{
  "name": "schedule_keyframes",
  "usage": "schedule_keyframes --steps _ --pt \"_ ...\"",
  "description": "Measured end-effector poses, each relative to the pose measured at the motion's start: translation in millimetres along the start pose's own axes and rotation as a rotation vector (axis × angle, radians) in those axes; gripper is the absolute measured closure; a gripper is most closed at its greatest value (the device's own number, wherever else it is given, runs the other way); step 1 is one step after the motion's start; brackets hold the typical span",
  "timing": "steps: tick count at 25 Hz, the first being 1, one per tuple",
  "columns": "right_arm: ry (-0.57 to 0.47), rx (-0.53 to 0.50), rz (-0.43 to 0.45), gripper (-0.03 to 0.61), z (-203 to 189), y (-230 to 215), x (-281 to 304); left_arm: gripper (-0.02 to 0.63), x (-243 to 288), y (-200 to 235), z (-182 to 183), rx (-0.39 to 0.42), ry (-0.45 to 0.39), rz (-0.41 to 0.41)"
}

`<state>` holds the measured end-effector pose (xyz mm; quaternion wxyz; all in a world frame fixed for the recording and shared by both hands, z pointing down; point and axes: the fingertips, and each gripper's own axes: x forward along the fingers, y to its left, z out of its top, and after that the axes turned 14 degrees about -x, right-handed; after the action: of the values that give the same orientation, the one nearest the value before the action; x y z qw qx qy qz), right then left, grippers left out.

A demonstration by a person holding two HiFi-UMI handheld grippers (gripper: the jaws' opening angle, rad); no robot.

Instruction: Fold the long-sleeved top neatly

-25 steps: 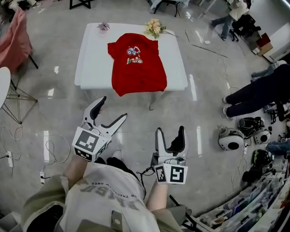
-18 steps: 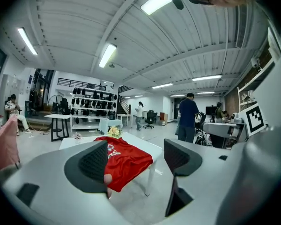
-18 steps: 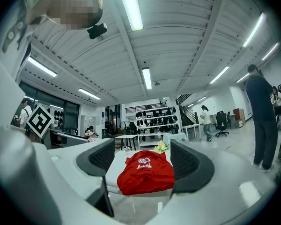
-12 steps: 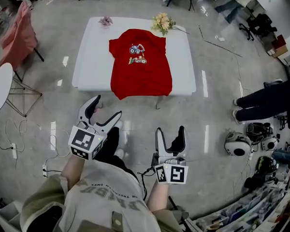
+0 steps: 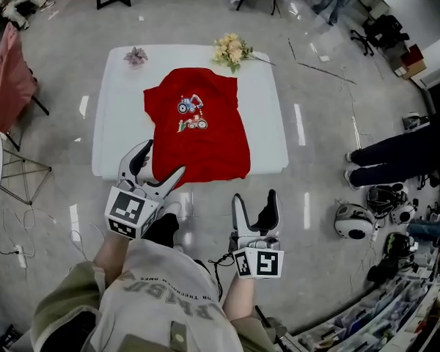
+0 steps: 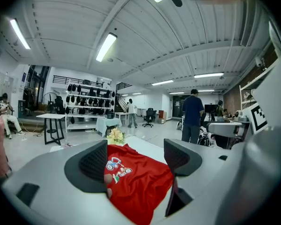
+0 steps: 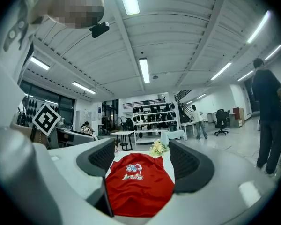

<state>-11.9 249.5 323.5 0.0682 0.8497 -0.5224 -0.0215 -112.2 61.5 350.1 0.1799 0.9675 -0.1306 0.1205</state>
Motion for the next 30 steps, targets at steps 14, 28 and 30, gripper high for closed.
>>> schedule_keyframes --steps 14,28,30 --pt "0.040 -0.053 0.022 0.216 0 -23 131 0.256 96 86 36 -0.066 0.016 0.022" --pt "0.042 -0.061 0.262 0.216 -35 -98 247 0.256 179 102 38 -0.115 -0.004 0.238" --pt "0.039 -0.071 0.324 0.216 -40 -106 267 0.256 190 104 37 -0.124 -0.012 0.283"
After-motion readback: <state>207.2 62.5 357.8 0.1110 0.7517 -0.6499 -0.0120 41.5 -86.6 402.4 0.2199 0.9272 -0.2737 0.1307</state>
